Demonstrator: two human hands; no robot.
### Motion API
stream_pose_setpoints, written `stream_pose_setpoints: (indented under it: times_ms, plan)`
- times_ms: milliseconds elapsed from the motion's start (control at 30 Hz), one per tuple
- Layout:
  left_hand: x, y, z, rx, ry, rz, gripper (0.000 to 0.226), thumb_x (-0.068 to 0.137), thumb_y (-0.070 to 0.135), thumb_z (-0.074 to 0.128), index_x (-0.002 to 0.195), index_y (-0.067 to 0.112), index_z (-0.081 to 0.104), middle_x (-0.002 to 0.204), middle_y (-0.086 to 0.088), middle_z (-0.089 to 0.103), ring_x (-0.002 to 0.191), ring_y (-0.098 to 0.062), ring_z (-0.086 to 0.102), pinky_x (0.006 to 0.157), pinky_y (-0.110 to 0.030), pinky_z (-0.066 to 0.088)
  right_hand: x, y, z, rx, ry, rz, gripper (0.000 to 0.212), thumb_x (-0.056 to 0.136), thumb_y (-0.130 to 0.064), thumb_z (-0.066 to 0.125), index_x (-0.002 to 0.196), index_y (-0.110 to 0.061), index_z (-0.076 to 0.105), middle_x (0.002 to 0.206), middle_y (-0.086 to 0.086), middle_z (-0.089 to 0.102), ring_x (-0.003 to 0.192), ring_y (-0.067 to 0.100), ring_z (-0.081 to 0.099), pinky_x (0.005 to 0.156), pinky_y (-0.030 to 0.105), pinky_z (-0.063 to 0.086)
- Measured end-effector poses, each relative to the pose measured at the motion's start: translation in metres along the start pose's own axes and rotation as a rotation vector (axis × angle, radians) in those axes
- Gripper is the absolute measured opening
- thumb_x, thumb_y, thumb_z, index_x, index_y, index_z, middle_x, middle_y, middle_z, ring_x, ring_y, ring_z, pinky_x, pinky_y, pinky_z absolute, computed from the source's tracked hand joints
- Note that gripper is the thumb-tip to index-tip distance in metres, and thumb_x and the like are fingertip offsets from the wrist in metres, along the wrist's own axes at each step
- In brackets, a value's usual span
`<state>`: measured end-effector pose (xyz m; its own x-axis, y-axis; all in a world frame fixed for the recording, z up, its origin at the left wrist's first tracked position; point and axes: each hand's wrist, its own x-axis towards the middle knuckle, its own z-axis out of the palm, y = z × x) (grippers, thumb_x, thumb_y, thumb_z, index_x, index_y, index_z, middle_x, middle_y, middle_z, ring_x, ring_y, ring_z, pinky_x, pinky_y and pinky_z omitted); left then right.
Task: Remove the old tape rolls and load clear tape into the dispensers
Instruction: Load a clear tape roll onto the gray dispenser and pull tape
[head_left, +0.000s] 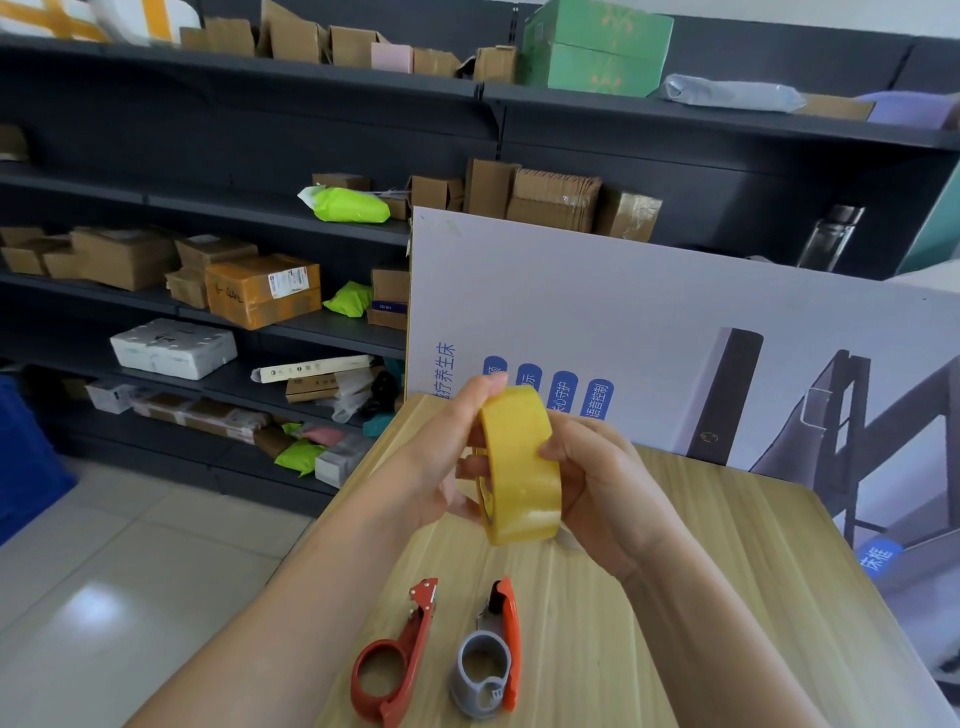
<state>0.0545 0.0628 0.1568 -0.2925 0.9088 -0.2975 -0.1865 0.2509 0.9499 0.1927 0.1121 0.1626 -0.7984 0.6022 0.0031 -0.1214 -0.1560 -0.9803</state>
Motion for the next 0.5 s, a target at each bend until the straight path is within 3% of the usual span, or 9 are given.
stream_pose_setpoints:
  times_ms: [100, 200, 267, 367, 500]
  plan:
    - [0.003, -0.004, -0.003, 0.015, -0.035, 0.034, 0.080, 0.067, 0.086, 0.042, 0.115, 0.025, 0.063, 0.113, -0.009, 0.068, 0.105, -0.028, 0.065, 0.086, -0.055, 0.052, 0.002, -0.002, -0.001, 0.054, -0.008, 0.015, 0.041, 0.068, -0.010, 0.047, 0.102, 0.002, 0.068, 0.097, 0.025, 0.071, 0.087, 0.033, 0.070, 0.078, 0.047, 0.058]
    - [0.002, -0.008, -0.005, 0.161, -0.072, 0.261, 0.107, 0.047, 0.096, 0.042, 0.133, 0.032, 0.045, 0.121, 0.001, 0.060, 0.108, -0.014, 0.060, 0.084, -0.034, 0.051, 0.007, -0.004, -0.003, 0.143, 0.039, 0.034, 0.042, 0.061, -0.014, 0.056, 0.099, 0.003, 0.065, 0.093, 0.022, 0.067, 0.080, 0.031, 0.068, 0.073, 0.044, 0.057]
    - [-0.001, -0.009, -0.005, 0.176, -0.087, 0.412, 0.090, 0.059, 0.081, 0.058, 0.134, 0.036, 0.038, 0.120, 0.005, 0.053, 0.106, -0.009, 0.056, 0.082, -0.023, 0.047, 0.008, -0.007, -0.002, 0.215, 0.048, 0.059, 0.038, 0.070, -0.013, 0.053, 0.104, 0.004, 0.061, 0.084, 0.018, 0.067, 0.068, 0.027, 0.068, 0.059, 0.035, 0.057]
    - [-0.006, 0.000, -0.003, 0.131, -0.051, 0.434, 0.057, 0.073, 0.053, 0.066, 0.121, 0.028, 0.049, 0.095, 0.006, 0.055, 0.082, -0.007, 0.057, 0.066, -0.016, 0.048, 0.010, -0.008, -0.002, 0.292, 0.057, 0.080, 0.030, 0.086, -0.007, 0.038, 0.103, 0.004, 0.061, 0.076, 0.015, 0.069, 0.063, 0.024, 0.069, 0.053, 0.032, 0.056]
    - [-0.003, 0.003, -0.001, 0.107, 0.044, 0.303, 0.039, 0.083, 0.056, 0.054, 0.101, 0.022, 0.055, 0.081, 0.006, 0.056, 0.075, -0.010, 0.057, 0.068, -0.031, 0.046, 0.010, -0.007, 0.002, 0.266, 0.033, 0.106, 0.038, 0.079, -0.009, 0.045, 0.110, 0.007, 0.061, 0.090, 0.021, 0.072, 0.074, 0.030, 0.071, 0.061, 0.038, 0.059]
